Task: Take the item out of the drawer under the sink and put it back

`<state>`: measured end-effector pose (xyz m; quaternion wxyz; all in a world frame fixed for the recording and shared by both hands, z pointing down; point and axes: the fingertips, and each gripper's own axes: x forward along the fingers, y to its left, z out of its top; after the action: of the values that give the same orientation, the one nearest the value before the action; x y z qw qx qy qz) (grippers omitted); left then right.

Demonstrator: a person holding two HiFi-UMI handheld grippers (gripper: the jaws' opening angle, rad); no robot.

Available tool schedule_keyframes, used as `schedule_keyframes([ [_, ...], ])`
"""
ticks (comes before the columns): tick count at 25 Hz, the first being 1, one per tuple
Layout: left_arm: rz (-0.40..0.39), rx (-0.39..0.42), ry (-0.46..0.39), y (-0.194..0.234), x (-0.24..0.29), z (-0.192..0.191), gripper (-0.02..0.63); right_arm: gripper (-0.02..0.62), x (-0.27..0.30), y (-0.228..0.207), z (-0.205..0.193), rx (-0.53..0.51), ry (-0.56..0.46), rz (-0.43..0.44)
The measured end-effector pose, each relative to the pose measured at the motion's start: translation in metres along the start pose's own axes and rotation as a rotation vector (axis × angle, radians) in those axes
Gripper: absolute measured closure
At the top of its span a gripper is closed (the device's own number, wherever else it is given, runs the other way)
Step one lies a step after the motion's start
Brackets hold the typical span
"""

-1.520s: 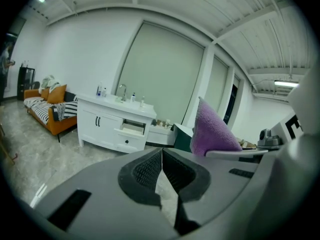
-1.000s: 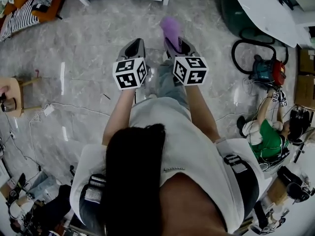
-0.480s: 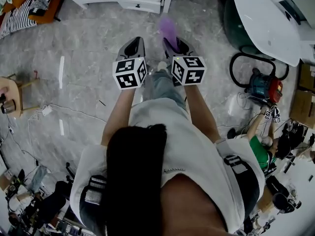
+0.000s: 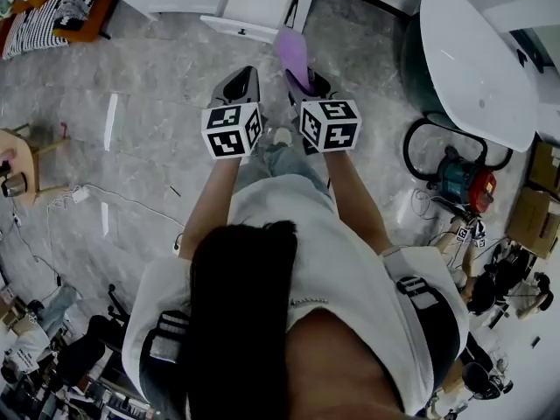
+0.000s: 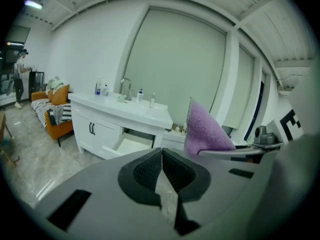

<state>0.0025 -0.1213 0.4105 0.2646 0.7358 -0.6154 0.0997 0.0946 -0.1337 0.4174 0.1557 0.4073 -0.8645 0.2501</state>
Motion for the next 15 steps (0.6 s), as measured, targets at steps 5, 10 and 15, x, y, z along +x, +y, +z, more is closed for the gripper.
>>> schedule_keyframes([
  [5, 0.03, -0.011, -0.006, 0.005, 0.019, 0.009, 0.597, 0.439, 0.018, -0.013, 0.008, -0.005, 0.017, 0.022],
  [10, 0.038, -0.015, -0.011, 0.011, 0.034, 0.016, 0.597, 0.439, 0.031, -0.024, 0.013, -0.005, 0.023, 0.015],
  [15, 0.027, -0.006, -0.02, 0.018, 0.058, 0.029, 0.597, 0.439, 0.051, -0.04, 0.024, -0.002, 0.021, -0.012],
])
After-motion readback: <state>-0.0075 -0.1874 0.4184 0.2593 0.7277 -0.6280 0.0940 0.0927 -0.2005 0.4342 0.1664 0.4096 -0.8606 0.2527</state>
